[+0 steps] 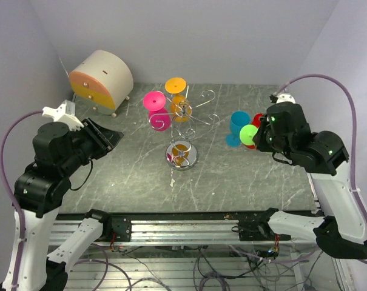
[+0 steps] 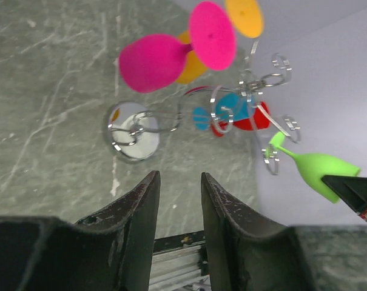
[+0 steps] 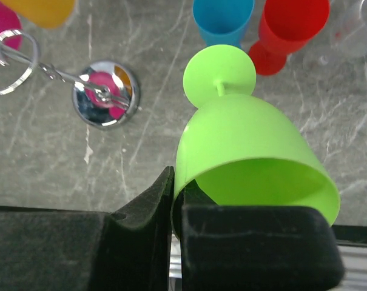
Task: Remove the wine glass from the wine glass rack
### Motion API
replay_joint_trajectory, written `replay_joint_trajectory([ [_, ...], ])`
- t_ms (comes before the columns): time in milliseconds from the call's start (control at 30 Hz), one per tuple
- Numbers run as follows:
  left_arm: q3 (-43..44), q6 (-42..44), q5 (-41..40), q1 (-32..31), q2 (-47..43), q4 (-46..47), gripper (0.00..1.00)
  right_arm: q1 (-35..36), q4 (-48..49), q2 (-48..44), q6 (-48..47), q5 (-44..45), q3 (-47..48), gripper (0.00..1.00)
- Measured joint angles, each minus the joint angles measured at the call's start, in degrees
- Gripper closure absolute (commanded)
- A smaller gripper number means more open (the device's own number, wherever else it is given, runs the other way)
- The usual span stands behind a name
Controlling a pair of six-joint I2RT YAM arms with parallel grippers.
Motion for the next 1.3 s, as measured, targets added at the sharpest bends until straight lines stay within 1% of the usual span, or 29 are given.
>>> replay_joint_trajectory([
  [200, -0.7, 2.9, -1.8, 0.0, 2.5, -3.8, 0.57, 0.0, -2.1, 1.4, 0.0, -0.7, -6.1, 1.00],
  [300, -1.7, 3.5, -2.1, 0.0, 2.3, -4.0, 0.57, 0.0, -1.8, 3.8, -0.7, -0.4, -9.2, 1.00],
  [400, -2.8, 3.7, -2.1, 0.0, 1.9, -4.0, 0.57, -1.0, 0.2, 6.8, -2.8, -1.9, -11.9, 1.00],
  [533, -3.8, 3.9, -2.0, 0.0, 1.9, -4.0, 0.57, -5.5, 4.2, 10.9, -6.5, -6.1, -14.2, 1.00],
  [667, -3.9, 4.4, -2.1, 0.0, 1.6, -4.0, 0.57, -13.1, 8.8, 13.0, -10.4, -12.0, -16.1, 1.00],
  [767, -3.9, 4.8, -2.5, 0.0, 1.0, -4.0, 0.57, -16.6, 11.1, 14.5, -12.6, -15.3, -16.9, 1.00],
  [1000, -4.7, 5.4, -3.1, 0.0, 0.6, -4.2, 0.57, -17.2, 15.0, 18.2, -15.1, -20.7, -20.5, 1.00],
  [1300, -5.7, 5.9, -4.0, 0.0, 0.1, -4.4, 0.58, -17.2, 17.2, 19.2, -15.4, -19.9, -23.9, 1.00],
])
